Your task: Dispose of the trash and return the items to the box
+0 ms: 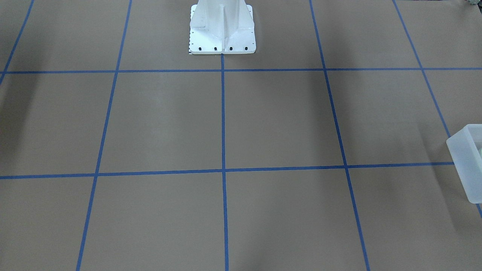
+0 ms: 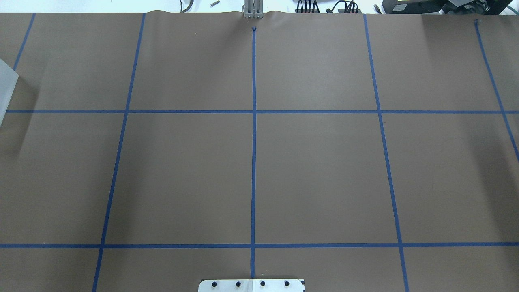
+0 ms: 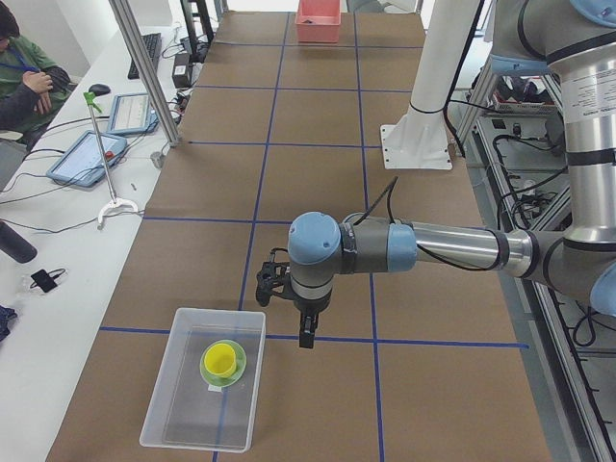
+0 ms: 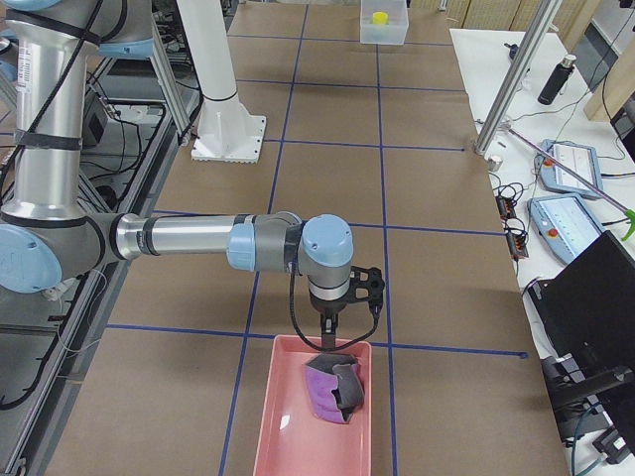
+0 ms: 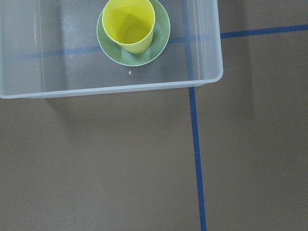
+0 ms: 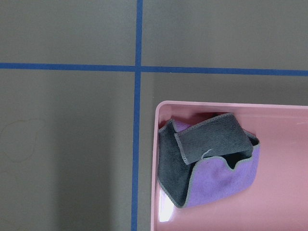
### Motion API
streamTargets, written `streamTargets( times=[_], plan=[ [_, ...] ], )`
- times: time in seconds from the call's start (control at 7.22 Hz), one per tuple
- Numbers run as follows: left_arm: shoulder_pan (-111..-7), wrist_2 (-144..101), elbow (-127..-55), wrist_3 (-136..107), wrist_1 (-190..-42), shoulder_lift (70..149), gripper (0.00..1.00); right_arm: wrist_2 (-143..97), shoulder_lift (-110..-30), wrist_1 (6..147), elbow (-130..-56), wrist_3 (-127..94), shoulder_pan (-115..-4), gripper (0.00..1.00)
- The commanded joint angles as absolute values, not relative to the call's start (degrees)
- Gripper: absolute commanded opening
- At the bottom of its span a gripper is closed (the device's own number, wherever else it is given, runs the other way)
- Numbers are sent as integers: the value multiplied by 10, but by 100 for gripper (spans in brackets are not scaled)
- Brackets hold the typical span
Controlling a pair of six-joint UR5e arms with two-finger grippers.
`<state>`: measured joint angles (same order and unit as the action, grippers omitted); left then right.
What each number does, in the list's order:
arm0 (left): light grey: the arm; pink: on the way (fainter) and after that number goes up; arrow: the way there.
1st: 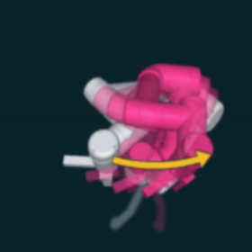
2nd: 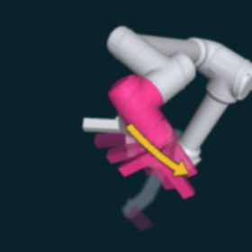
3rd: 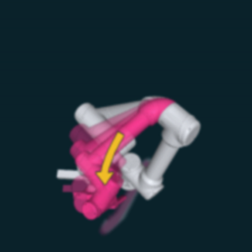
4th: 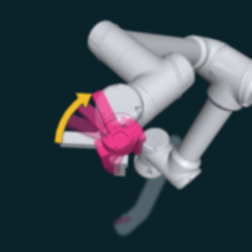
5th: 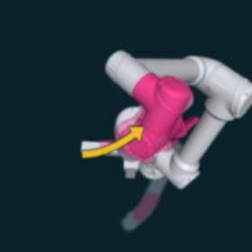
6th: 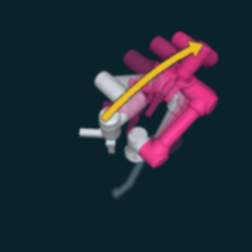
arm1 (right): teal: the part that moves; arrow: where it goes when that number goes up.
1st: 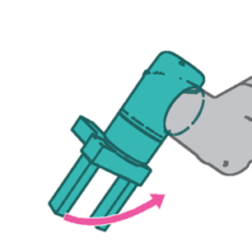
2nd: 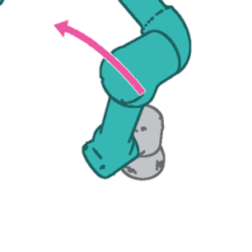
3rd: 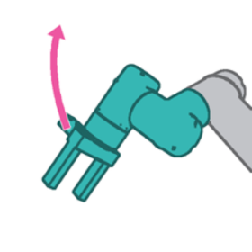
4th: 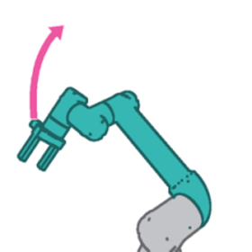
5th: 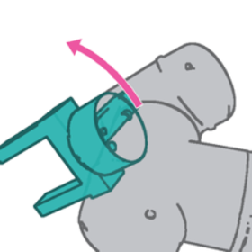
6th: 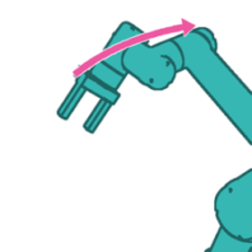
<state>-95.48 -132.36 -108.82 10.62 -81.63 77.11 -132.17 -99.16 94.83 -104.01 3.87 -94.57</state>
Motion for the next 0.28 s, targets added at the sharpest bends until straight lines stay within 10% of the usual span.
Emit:
streamTargets(
  times=[0.0, 0.14],
  plan=[
    [-955, -1324, -1087, 106, -816, 771, 99, -1322, -992, 948, -1040, 39, -946, 100],
    [-955, -1324, -1087, 105, -817, 771, 99, -1322, -992, 948, -1040, 39, -946, 100]
  ],
)
